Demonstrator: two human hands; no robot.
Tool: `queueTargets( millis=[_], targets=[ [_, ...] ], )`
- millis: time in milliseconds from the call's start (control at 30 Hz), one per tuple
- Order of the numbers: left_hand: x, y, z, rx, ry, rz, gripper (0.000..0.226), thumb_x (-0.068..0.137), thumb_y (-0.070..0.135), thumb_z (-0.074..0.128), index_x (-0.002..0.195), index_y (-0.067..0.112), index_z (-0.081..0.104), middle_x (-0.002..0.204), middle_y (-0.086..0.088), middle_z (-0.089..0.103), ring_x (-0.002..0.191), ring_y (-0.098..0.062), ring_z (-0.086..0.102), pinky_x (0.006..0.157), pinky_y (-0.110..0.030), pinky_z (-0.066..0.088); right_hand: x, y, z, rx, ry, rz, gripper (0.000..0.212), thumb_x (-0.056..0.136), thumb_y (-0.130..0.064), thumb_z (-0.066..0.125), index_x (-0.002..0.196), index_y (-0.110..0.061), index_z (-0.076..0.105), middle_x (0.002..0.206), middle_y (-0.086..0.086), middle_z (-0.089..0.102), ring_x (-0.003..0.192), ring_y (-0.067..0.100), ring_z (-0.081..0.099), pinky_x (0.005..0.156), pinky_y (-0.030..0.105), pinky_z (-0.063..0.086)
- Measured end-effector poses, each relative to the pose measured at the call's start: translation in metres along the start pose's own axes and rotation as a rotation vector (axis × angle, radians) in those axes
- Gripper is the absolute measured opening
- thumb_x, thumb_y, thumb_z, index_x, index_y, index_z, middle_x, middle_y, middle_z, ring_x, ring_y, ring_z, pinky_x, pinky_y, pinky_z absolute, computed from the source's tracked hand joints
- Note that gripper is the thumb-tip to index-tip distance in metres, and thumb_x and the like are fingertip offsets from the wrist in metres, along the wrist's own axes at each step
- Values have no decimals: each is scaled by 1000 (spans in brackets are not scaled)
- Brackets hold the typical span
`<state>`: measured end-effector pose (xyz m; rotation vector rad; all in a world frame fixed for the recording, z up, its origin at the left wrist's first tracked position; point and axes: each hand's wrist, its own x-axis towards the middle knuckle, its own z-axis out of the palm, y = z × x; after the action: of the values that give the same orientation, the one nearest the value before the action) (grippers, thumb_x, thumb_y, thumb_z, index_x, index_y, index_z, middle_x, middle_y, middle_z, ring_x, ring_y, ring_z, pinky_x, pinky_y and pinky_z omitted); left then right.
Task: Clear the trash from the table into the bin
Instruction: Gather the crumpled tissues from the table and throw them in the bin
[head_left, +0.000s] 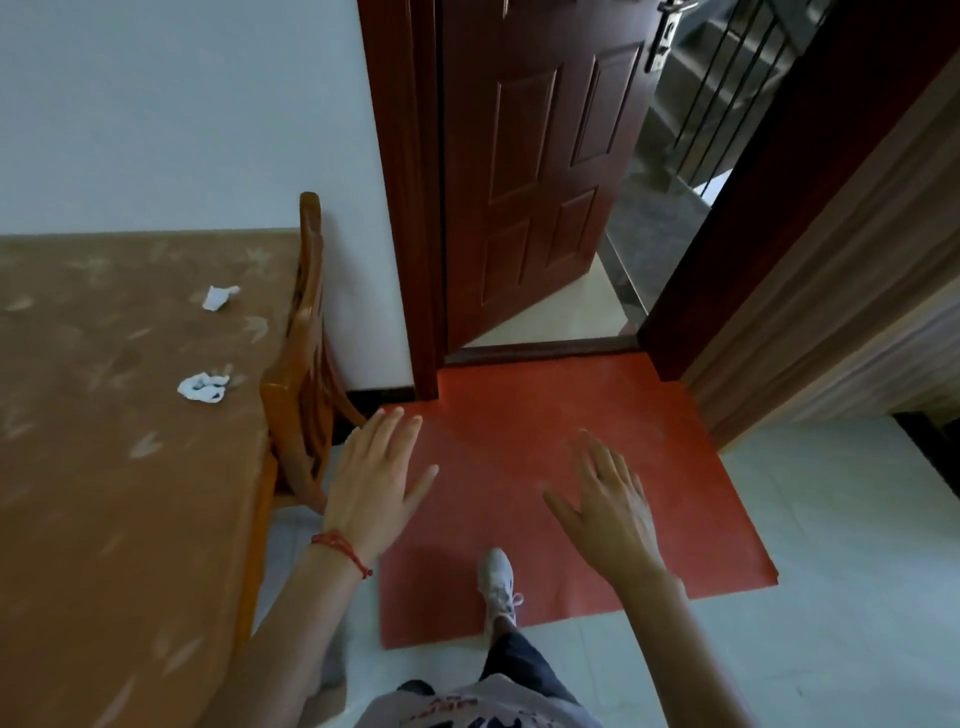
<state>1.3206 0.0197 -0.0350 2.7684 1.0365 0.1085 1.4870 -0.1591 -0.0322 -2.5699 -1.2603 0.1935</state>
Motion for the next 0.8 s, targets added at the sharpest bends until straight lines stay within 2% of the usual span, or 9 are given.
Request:
queueTargets(
  millis=[67,200,300,400,467,567,633,800],
  targets=[
    [29,-2,0,8,24,-31,61,86,48,32,125,7,52,128,-16,57,121,-34,51,98,-48,42,40,3,-2,23,-9,-34,67,85,-59,33,132,-13,48,141,12,46,127,30,45,101,44,38],
    [87,-5,-6,5,26,-110,61,85,48,32,125,7,53,127,-17,58,120,-34,52,97,-50,44,117,6,-11,29,-21,-113,66,84,-58,35,130,-12,51,138,13,49,124,32,48,97,44,41],
    [128,-9,-9,-6,35,-158,61,86,48,31,124,6,53,127,-18,57,120,-35,52,98,-50,45,173,7,-20,29,-59,-185,72,83,-62,27,137,-16,42,147,9,37,134,27,35,106,41,29],
    [164,-14,-15,-12,44,-220,68,92,54,17,124,6,53,126,-18,58,119,-34,53,97,-50,45,226,5,-26,30,-113,-232,69,86,-60,33,142,-20,33,154,3,24,140,22,22,111,39,20],
    [183,-18,-19,-27,43,-247,72,92,55,10,122,6,54,124,-18,59,118,-35,54,95,-50,46,254,1,-26,40,-111,-254,68,86,-59,34,140,-18,36,153,4,26,139,23,24,110,40,23],
    [211,-28,-25,-35,52,-277,72,93,54,9,122,6,54,124,-19,59,118,-35,54,95,-50,47,292,-8,-25,47,-101,-287,75,81,-62,26,136,-15,44,148,9,36,135,26,34,107,41,29],
    [232,-36,-29,-27,56,-300,72,93,54,9,122,6,54,122,-18,60,117,-35,55,94,-50,46,317,-16,-22,49,-101,-311,74,80,-61,27,134,-14,46,145,10,40,133,27,37,106,42,31],
    [275,-69,-35,-18,75,-353,71,92,54,7,124,9,52,125,-16,59,119,-33,53,96,-48,44,377,-42,-10,63,-111,-363,74,80,-61,27,135,-14,45,146,10,39,134,27,36,107,42,30]
  ],
)
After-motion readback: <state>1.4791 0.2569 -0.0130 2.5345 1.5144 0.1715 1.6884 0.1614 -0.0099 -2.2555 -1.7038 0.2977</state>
